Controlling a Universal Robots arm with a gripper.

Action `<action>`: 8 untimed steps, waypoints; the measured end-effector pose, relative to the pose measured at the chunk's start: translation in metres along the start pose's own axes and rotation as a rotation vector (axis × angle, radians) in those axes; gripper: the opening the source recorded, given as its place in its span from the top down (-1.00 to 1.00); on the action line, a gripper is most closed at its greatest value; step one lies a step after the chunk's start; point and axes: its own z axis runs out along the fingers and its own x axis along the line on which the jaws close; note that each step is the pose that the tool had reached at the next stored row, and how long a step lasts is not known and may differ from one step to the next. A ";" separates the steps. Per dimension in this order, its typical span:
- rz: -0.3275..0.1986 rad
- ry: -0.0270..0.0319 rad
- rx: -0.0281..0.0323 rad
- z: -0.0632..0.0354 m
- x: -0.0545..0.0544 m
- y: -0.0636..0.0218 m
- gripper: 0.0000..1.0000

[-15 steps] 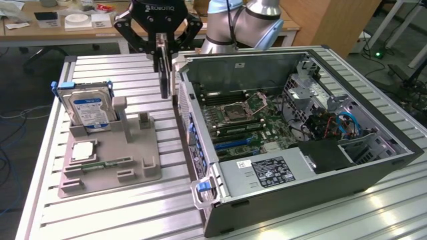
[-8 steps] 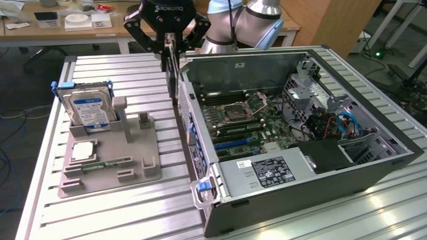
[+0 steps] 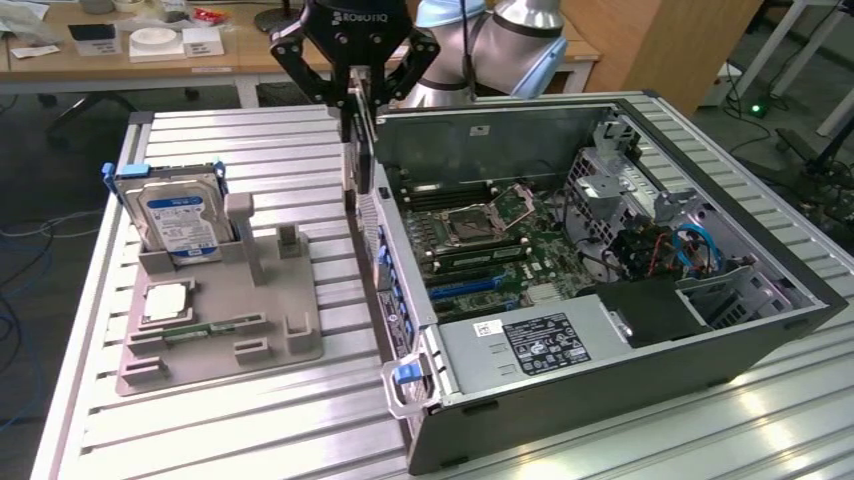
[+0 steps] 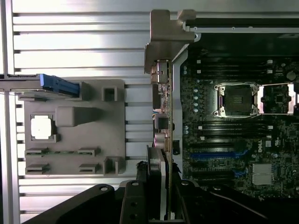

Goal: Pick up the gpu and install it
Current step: 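Pick up the gpu and move the gpu toward the slot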

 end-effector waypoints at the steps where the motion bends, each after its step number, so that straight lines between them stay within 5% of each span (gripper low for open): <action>1: 0.000 -0.0001 -0.0001 0.0001 -0.002 0.0000 0.44; 8: 0.001 -0.0001 0.0000 0.0007 -0.014 0.0004 0.44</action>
